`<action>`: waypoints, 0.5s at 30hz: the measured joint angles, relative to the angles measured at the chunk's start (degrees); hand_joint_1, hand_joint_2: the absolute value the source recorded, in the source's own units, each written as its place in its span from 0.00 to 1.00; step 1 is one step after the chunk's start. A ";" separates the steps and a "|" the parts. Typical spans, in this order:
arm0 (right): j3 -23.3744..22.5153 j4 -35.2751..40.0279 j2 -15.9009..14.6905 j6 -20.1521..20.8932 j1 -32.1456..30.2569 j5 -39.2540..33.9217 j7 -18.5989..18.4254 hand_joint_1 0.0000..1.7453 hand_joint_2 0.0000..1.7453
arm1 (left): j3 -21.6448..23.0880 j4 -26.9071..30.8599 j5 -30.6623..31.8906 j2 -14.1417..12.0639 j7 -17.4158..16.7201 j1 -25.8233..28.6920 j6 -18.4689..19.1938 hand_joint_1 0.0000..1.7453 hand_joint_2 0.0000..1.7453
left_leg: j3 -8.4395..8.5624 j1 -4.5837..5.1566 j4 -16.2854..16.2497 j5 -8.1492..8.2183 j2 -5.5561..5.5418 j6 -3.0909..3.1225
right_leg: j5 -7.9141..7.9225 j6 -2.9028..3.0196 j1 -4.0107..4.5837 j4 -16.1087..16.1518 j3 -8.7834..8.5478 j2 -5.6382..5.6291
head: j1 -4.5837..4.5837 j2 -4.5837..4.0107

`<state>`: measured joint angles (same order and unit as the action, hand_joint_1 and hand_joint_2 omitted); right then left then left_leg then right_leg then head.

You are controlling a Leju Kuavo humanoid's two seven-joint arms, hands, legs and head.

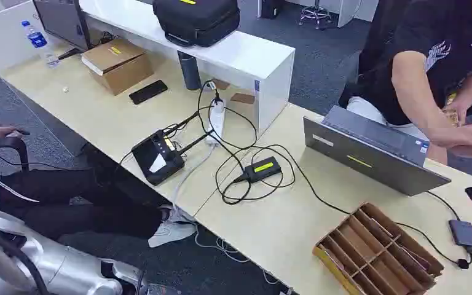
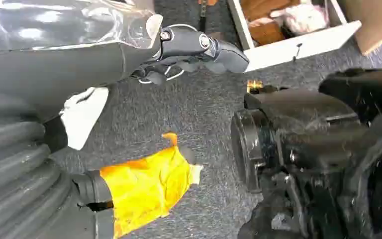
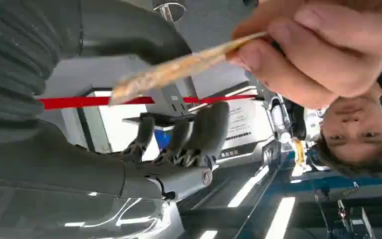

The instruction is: Pass the card to the sensor for recognition and then transmit it.

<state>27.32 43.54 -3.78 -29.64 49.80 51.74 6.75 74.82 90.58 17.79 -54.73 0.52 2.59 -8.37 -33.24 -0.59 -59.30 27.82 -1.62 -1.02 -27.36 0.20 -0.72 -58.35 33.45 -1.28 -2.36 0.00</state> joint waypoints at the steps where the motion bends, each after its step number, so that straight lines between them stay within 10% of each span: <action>1: -0.26 0.00 -0.13 -0.06 -0.15 0.00 0.00 0.87 1.00 | 0.00 0.00 -0.13 0.11 -0.24 0.26 -0.41 0.00 1.00 | -0.01 0.00 0.00 0.00 0.00 0.00 | 0.00 0.00 0.00 0.00 0.00 0.00 | 0.00 0.00; 15: -3.98 9.30 -0.81 -0.44 -6.55 -7.94 6.82 0.91 1.00 | 1.90 0.04 -2.18 0.39 -3.76 0.90 -6.00 0.00 1.00 | -0.01 -0.01 0.00 0.01 -0.01 0.00 | -0.01 0.00 0.01 0.01 0.00 0.02 | 0.02 0.00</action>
<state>23.34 52.84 -4.59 -30.08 43.26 43.79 13.58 76.71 90.62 15.61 -54.34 -3.24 3.49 -14.38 -33.25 -0.61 -59.30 27.83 -1.62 -1.02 -27.37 0.20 -0.71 -58.34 33.46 -1.25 -2.34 0.00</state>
